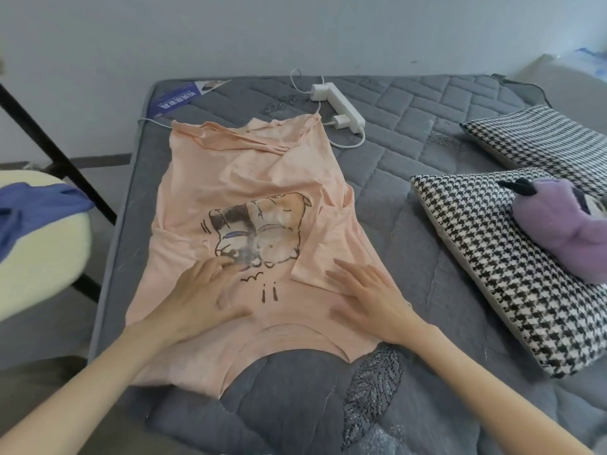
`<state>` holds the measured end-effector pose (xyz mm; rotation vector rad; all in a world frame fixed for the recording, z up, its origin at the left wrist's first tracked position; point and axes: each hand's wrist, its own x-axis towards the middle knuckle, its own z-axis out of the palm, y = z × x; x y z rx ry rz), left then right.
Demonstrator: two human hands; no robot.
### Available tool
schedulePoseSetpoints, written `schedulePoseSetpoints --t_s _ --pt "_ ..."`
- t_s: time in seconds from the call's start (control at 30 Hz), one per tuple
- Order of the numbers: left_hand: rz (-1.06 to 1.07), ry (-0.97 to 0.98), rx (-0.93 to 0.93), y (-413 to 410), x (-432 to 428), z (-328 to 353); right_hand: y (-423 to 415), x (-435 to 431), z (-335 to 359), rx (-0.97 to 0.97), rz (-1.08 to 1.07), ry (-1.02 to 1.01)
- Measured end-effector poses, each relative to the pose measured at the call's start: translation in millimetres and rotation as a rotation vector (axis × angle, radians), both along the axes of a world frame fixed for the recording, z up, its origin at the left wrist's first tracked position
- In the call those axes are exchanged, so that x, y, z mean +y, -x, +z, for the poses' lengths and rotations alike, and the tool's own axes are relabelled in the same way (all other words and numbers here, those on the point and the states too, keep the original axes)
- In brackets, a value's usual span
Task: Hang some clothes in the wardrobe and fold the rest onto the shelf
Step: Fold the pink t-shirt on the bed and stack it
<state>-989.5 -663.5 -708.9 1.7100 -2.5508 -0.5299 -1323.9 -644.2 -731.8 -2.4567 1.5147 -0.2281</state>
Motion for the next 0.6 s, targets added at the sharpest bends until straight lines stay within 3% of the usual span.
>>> schedulePoseSetpoints --t_s 0.1,0.27,0.6 --pt "-0.043 -0.190 -0.124 -17 25 -3 1 14 9 0.255 0.087 -0.176" --pt "-0.063 -0.244 -0.309 -38 56 -12 8 27 16 0.541 0.163 -0.250" --pt "-0.131 -0.072 -0.408 -45 78 -25 15 26 -11 0.428 0.197 0.070"
